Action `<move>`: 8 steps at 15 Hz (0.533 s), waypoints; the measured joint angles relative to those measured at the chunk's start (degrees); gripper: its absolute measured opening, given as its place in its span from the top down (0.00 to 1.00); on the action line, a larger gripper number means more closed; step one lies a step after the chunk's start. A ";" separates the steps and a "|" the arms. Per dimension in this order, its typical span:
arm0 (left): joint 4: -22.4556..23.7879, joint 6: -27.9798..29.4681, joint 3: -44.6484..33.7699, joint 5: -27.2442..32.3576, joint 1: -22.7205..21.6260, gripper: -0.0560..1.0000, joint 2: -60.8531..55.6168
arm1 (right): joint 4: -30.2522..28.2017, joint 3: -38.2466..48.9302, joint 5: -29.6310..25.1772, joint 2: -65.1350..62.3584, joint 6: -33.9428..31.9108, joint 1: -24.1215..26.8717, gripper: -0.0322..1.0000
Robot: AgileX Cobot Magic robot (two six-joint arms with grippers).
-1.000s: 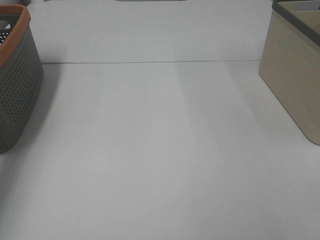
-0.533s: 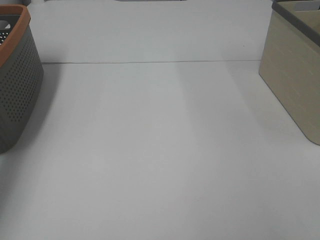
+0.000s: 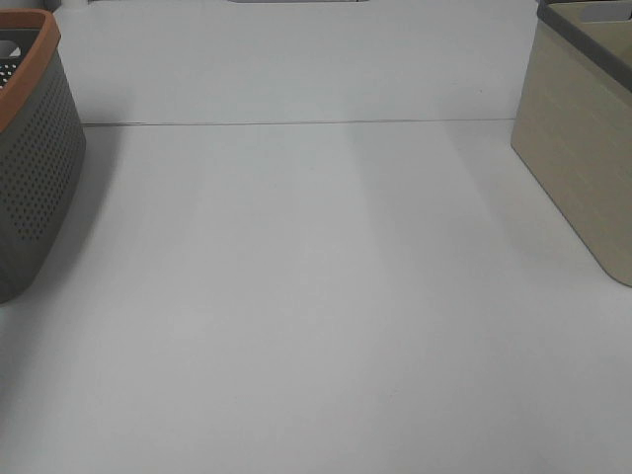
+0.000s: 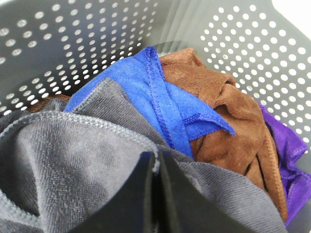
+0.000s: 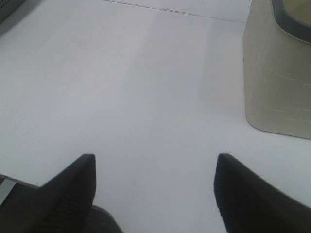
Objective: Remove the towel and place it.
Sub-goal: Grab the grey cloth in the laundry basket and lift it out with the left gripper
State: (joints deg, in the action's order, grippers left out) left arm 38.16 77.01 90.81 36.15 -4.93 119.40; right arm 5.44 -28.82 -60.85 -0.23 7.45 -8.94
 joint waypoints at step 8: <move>0.63 -3.61 0.00 -6.82 0.00 0.95 -8.88 | 0.00 0.00 0.00 0.00 -0.06 0.00 0.31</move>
State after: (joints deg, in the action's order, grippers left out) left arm 38.79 73.40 90.81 29.34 -4.93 110.52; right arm 5.44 -28.82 -60.85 -0.23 7.39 -8.94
